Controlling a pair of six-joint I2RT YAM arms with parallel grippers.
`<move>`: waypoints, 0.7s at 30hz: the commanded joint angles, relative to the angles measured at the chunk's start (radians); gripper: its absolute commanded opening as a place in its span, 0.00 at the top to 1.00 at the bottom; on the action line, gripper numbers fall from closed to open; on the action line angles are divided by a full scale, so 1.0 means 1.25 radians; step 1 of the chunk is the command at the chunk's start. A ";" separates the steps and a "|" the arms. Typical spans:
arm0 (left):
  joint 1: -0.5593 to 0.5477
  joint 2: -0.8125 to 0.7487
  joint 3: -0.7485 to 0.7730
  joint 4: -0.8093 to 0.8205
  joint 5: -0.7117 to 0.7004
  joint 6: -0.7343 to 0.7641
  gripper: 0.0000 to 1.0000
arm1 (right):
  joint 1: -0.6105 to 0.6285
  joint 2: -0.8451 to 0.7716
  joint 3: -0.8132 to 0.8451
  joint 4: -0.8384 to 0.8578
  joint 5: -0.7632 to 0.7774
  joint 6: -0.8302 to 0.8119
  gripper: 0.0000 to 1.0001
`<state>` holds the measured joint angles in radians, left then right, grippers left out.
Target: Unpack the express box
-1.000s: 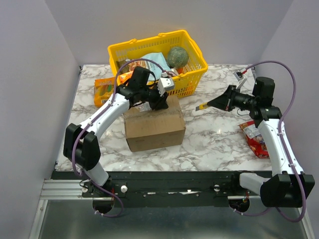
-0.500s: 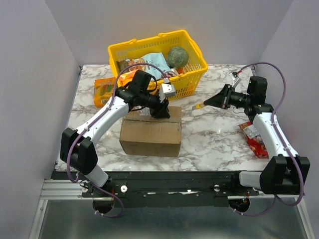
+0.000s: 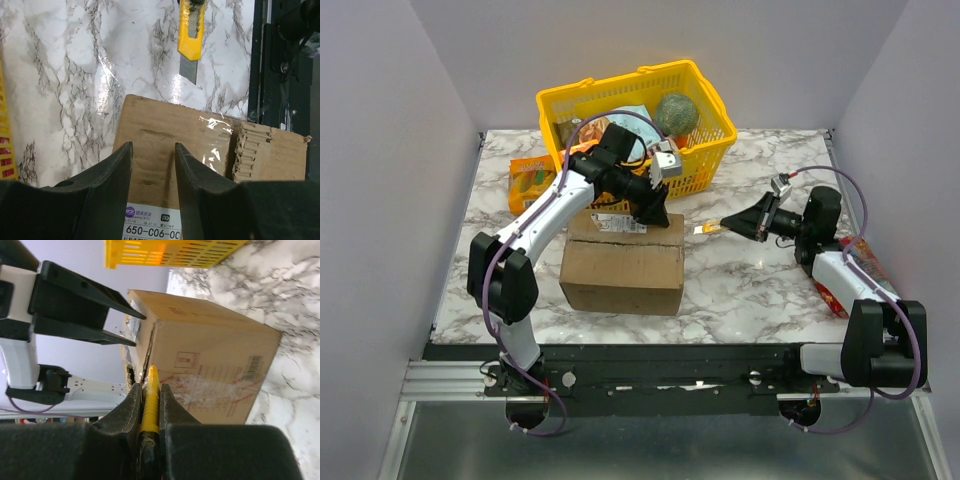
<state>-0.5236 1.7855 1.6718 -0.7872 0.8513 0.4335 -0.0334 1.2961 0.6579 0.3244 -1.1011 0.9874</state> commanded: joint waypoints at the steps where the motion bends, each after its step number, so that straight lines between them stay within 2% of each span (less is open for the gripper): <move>1: 0.014 0.001 0.012 0.007 0.020 -0.036 0.52 | 0.019 -0.004 -0.027 0.185 -0.051 0.101 1.00; 8: 0.031 -0.004 0.016 0.058 0.016 -0.096 0.52 | 0.050 -0.006 -0.007 0.120 -0.051 0.064 1.00; 21: 0.034 -0.020 -0.022 0.089 0.003 -0.108 0.52 | 0.104 0.042 0.036 0.006 -0.075 0.009 1.00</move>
<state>-0.4847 1.7859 1.6672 -0.7036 0.8524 0.3180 0.0860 1.3411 0.6697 0.3958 -1.1503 1.0389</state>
